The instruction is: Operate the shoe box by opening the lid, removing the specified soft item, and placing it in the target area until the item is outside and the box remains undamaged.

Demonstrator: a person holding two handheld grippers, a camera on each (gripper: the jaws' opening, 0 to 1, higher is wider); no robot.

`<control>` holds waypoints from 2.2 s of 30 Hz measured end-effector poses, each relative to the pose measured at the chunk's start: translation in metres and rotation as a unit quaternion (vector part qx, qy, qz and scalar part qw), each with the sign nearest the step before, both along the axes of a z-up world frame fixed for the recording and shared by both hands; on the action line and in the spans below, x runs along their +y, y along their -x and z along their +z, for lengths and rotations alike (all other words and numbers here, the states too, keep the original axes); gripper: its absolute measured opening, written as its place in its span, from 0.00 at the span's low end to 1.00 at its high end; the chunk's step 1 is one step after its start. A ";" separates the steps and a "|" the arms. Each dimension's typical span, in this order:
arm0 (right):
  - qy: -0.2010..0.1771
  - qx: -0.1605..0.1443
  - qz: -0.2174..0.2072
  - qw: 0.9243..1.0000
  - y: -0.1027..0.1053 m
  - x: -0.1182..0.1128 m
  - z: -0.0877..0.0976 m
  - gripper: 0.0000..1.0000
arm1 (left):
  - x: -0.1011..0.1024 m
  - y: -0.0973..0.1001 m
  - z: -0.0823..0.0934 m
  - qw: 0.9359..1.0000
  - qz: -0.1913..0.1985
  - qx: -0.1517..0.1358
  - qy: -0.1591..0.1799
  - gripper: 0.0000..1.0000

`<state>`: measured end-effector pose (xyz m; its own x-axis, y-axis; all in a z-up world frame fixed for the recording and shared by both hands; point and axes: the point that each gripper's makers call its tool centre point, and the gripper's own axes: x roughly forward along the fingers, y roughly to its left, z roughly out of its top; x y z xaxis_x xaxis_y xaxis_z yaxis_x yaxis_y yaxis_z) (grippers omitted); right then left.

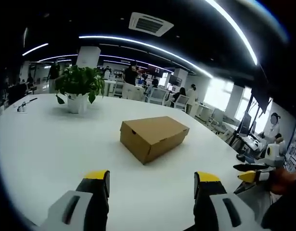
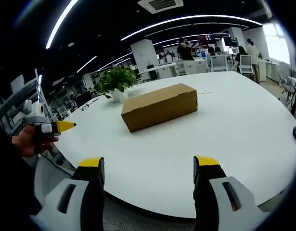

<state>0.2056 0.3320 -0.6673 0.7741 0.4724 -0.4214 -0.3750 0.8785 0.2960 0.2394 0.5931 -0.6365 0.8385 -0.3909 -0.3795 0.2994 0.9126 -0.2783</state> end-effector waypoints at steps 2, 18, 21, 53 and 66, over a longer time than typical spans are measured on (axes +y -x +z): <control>0.000 0.001 -0.001 1.000 0.000 -0.001 0.000 0.71 | 0.001 -0.001 0.000 1.000 0.002 0.000 0.000 0.73; 0.003 -0.003 -0.003 1.000 -0.003 -0.003 0.002 0.72 | 0.002 -0.005 0.006 1.000 0.005 -0.007 0.002 0.73; 0.004 -0.002 -0.002 1.000 -0.002 -0.003 0.002 0.72 | 0.000 -0.004 0.008 1.000 0.005 -0.007 0.003 0.73; 0.005 0.001 0.002 1.000 -0.007 -0.003 -0.001 0.71 | 0.008 -0.008 0.004 1.000 0.014 -0.002 0.009 0.73; 0.010 0.004 0.003 1.000 -0.048 -0.018 -0.004 0.71 | -0.003 -0.032 -0.004 1.000 -0.001 0.005 0.009 0.73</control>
